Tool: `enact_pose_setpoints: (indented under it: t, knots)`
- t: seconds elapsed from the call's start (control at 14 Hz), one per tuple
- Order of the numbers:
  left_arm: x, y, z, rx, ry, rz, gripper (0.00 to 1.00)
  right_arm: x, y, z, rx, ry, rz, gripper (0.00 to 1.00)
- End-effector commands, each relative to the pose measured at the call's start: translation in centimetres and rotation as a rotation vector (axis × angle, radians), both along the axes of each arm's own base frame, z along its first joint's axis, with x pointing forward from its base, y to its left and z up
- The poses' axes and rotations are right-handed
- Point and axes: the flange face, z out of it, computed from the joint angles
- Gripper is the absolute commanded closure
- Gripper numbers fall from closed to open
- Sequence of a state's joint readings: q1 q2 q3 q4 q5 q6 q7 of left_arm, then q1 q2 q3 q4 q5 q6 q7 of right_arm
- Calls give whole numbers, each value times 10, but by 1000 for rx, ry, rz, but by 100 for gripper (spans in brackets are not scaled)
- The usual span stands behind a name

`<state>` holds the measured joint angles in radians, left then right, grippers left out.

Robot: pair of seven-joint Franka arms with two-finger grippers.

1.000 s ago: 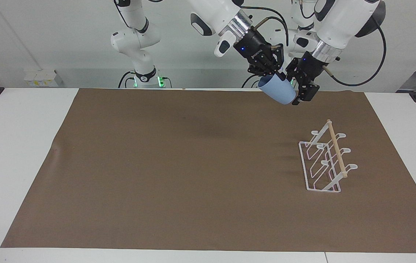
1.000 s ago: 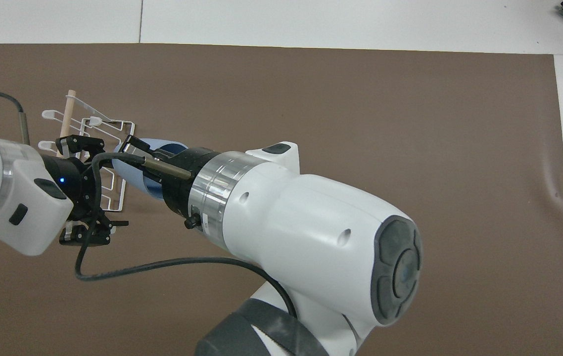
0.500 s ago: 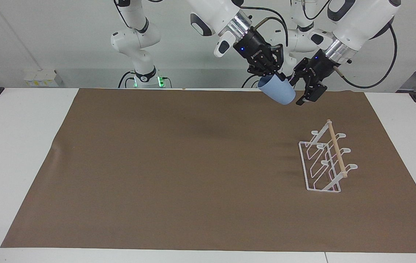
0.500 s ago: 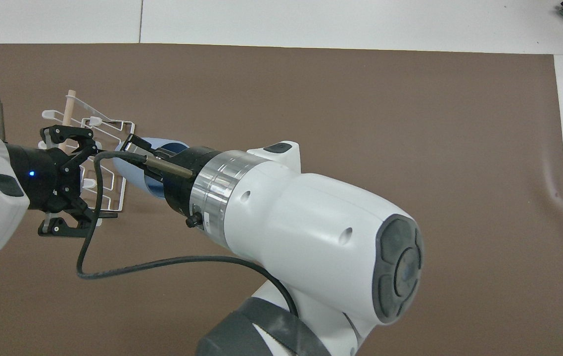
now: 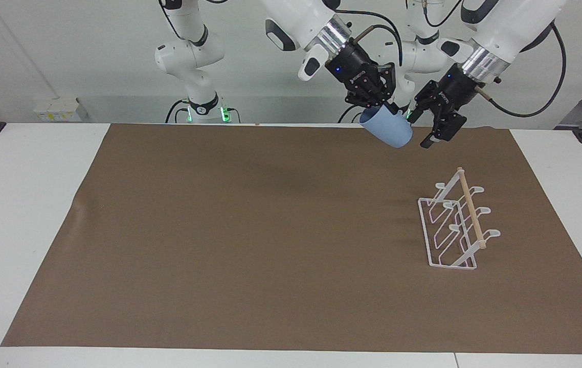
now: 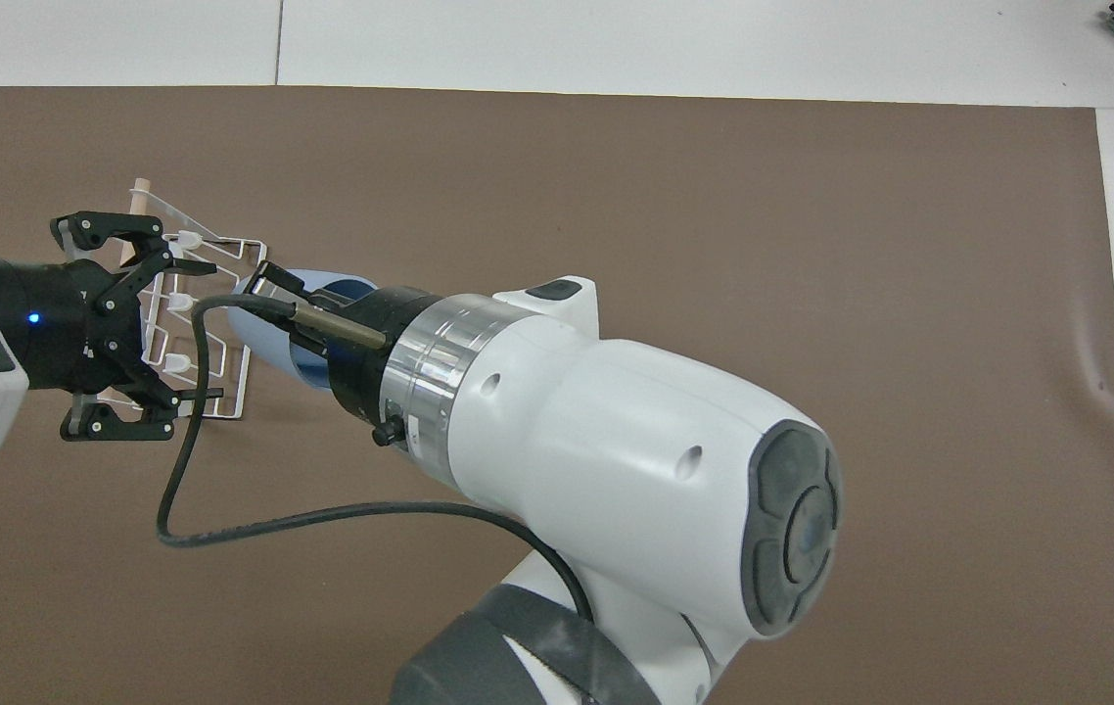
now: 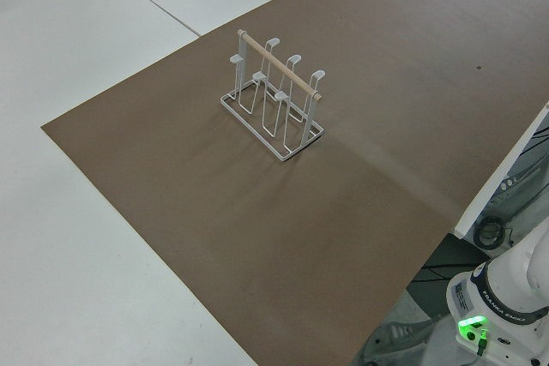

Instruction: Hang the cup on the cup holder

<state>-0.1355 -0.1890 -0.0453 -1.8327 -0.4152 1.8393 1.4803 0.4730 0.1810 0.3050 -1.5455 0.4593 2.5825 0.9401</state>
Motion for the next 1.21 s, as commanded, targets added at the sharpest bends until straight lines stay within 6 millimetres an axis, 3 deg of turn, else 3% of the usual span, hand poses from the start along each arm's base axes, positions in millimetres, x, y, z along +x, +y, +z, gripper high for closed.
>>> enact_pose_setpoints:
  t: [0.0, 0.14, 0.43, 0.86, 1.14]
  knots:
    - [9, 0, 8, -28, -22, -12, 0, -1, -5, 1, 18, 15, -10, 100]
    - [8, -4, 9, -47, -14, -15, 0, -1, -5, 2, 19, 14, -10, 100]
    - [-2, -38, 11, -56, -8, -77, 0, -1, -5, 1, 18, 15, -11, 100]
    - [-18, -72, 11, -71, 23, -109, 0, 1, -6, 0, 18, 16, -13, 100]
    - [-21, -78, 11, -85, 55, -63, 0, 1, -6, 1, 20, 14, -13, 100]
